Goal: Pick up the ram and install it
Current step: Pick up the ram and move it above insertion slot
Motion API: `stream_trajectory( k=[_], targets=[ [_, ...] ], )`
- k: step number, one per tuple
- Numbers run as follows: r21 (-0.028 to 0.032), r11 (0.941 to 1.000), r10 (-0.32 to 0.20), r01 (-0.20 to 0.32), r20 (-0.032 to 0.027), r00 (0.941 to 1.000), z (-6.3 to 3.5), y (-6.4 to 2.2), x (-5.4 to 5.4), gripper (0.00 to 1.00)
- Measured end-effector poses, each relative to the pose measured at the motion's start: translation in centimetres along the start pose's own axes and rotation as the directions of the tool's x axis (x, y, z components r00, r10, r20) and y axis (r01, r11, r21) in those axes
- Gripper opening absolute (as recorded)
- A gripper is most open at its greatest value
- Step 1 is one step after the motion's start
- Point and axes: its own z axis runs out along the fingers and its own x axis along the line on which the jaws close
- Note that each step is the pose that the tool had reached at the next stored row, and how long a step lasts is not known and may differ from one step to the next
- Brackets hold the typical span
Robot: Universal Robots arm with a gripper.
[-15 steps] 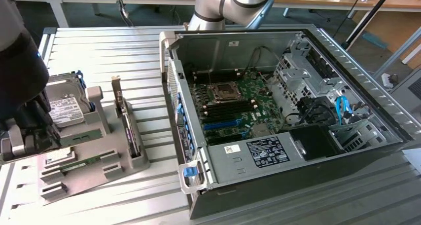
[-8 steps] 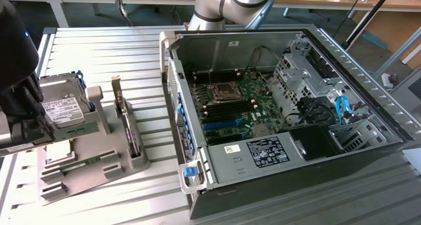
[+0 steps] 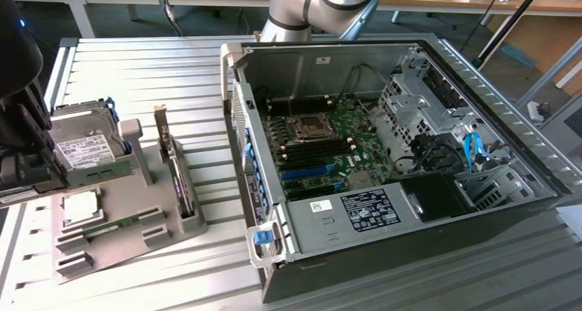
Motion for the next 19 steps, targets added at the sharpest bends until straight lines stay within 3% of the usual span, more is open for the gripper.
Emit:
stream_trajectory(
  k=[2, 8, 17, 19],
  targets=[
    [-0.0006, 1.0000, 0.000, 0.000, -0.0018, 1.0000, -0.56, 0.03, 0.0, 0.13],
    [-0.0006, 1.0000, 0.000, 0.000, -0.0022, 1.0000, -0.62, -0.17, 0.0, 0.13],
    [-0.0027, 1.0000, 0.000, 0.000, -0.0017, 1.0000, -0.82, -4.18, 0.6, 0.13],
    [-0.0033, 1.0000, 0.000, 0.000, -0.0015, 1.0000, -0.90, -5.73, 0.9, 0.13]
  ],
)
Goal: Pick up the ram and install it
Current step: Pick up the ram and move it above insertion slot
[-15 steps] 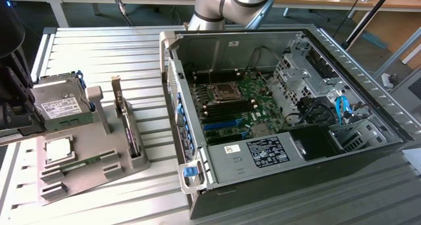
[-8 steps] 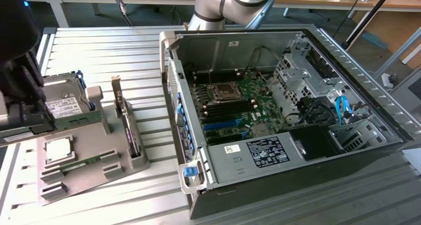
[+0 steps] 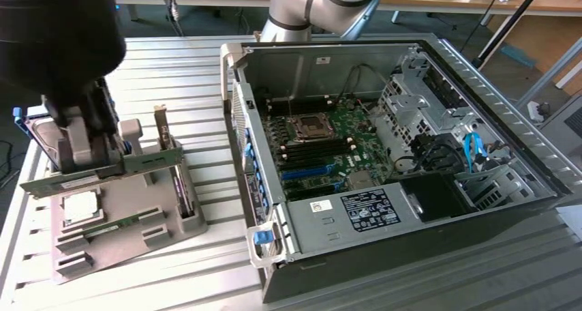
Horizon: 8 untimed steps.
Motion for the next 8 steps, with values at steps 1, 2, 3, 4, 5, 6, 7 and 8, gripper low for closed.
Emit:
stream_trajectory(
  k=[1, 2, 3, 4, 5, 6, 7, 8],
  targets=[
    [-0.0002, 1.0000, 0.000, 0.000, 0.0001, 1.0000, -0.04, -0.75, 0.1, 0.13],
    [-0.0004, 1.0000, 0.000, 0.000, 0.0000, 1.0000, -0.07, -1.29, 0.2, 0.13],
    [-0.0005, 1.0000, 0.000, 0.000, -0.0002, 1.0000, -0.11, -1.85, 0.3, 0.13],
    [-0.0004, 1.0000, 0.000, 0.000, -0.0001, 1.0000, -0.15, -2.62, 0.4, 0.13],
    [-0.0003, 1.0000, 0.000, 0.000, -0.0001, 1.0000, -0.17, -2.99, 0.5, 0.13],
    [-0.0003, 1.0000, 0.000, 0.000, -0.0001, 1.0000, -0.19, -3.40, 0.5, 0.13],
    [-0.0005, 1.0000, 0.000, 0.000, -0.0002, 1.0000, -0.23, -4.15, 0.6, 0.13],
    [-0.0005, 1.0000, 0.000, 0.000, -0.0001, 1.0000, -0.32, -6.09, 0.9, 0.13]
  ],
)
